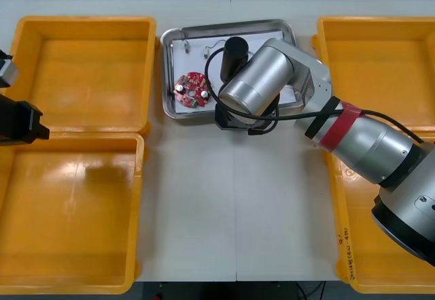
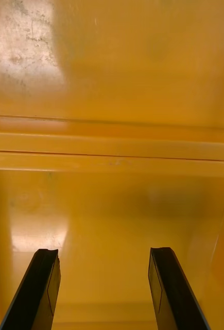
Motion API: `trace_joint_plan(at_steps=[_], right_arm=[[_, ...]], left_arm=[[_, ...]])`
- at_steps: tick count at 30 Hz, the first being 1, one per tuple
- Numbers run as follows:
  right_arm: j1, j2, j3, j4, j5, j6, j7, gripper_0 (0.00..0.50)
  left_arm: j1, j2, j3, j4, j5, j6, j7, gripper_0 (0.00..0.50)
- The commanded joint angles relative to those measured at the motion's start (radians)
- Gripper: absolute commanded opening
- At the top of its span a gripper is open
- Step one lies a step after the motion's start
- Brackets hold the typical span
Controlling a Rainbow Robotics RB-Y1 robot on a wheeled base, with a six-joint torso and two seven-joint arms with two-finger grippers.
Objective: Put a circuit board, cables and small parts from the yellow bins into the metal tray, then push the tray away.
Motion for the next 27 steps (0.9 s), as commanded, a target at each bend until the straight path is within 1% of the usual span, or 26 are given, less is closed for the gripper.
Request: trace_joint_plan(at_steps=[1,12,27], right_arm=[[-0.045,-0.017,-0.046,0.002,0.004,-0.008,0.039,0.500],[-0.065,-0.034,-0.066,0.008,-0.007,-0.008,0.048,0.500],[-0.110,-0.033,-0.075,0.051,-0.016,-0.008,0.064,0.500]], left_arm=[[0.015,0.045,0.008,-0.028,-0.009,0.006,-0.123,0.500],[0.015,0.045,0.008,-0.028,-0.009,0.006,-0.123,0.500],[0.015,0.045,0.008,-0.028,-0.009,0.006,-0.123,0.500]])
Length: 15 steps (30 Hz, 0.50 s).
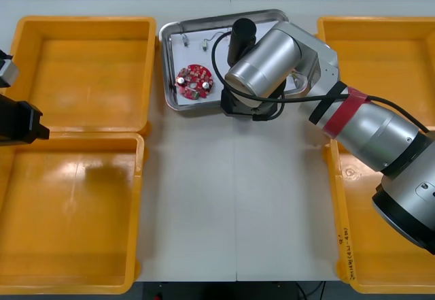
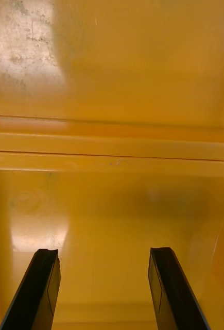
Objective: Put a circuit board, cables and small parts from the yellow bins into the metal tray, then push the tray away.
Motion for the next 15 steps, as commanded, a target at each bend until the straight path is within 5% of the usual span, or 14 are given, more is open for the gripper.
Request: trace_joint_plan(at_steps=[1,15], right_arm=[[-0.063,-0.021,-0.039,-0.004,-0.006,-0.009,0.062,0.500],[-0.069,-0.017,-0.054,-0.001,-0.009,-0.013,0.053,0.500]], left_arm=[[0.015,0.045,0.008,-0.028,-0.009,0.006,-0.123,0.500],[0.015,0.045,0.008,-0.028,-0.009,0.006,-0.123,0.500]])
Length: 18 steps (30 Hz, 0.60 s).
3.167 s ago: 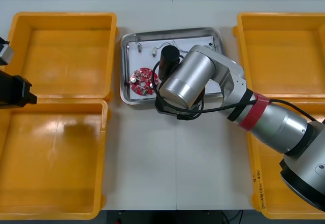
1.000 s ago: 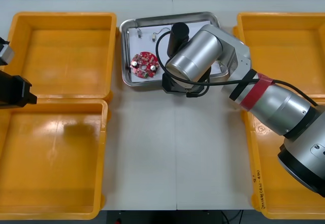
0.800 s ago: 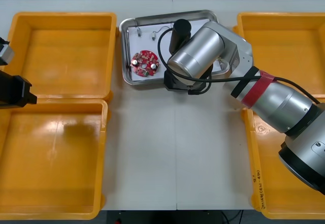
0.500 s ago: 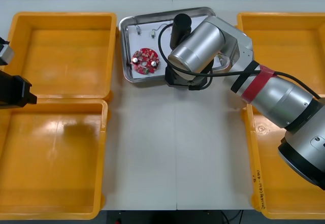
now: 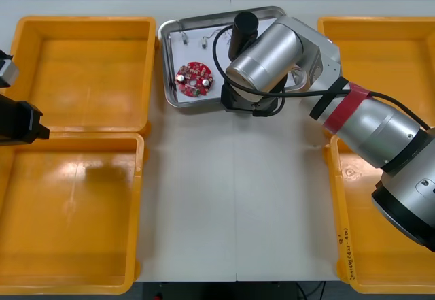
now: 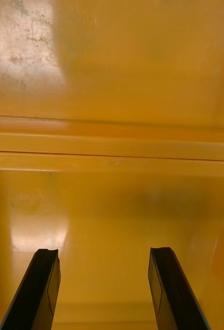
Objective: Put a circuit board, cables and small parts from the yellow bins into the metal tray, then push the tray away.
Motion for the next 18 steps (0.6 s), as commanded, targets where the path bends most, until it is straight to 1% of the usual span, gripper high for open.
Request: trace_joint_plan(at_steps=[1,18], right_arm=[[-0.060,-0.017,-0.040,-0.007,-0.006,-0.012,0.053,0.500],[-0.061,-0.011,-0.048,-0.007,0.014,-0.012,0.048,0.500]], left_arm=[[0.015,0.045,0.008,-0.028,-0.009,0.006,-0.123,0.500],[0.015,0.045,0.008,-0.028,-0.009,0.006,-0.123,0.500]])
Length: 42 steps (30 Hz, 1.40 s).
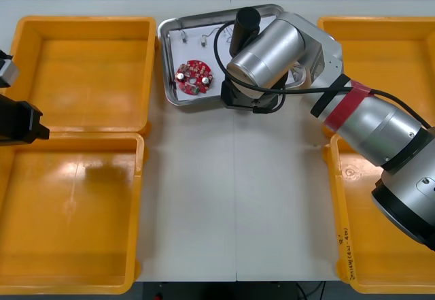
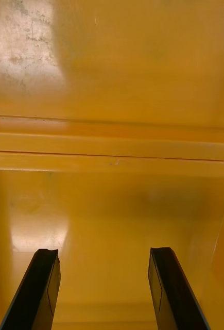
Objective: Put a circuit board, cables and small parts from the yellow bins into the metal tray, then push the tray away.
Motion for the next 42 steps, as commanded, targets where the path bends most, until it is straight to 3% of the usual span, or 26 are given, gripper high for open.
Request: trace_joint_plan(at_steps=[1,26,42], right_arm=[[-0.058,-0.009,-0.034,-0.005,0.014,-0.009,0.048,0.500],[-0.056,-0.011,-0.067,-0.005,0.065,-0.023,0.044,0.500],[-0.055,-0.009,-0.083,-0.027,0.025,0.106,0.037,0.500]], left_arm=[[0.015,0.045,0.008,-0.028,-0.009,0.006,-0.123,0.500],[0.015,0.045,0.008,-0.028,-0.009,0.006,-0.123,0.500],[0.015,0.045,0.008,-0.028,-0.009,0.006,-0.123,0.500]])
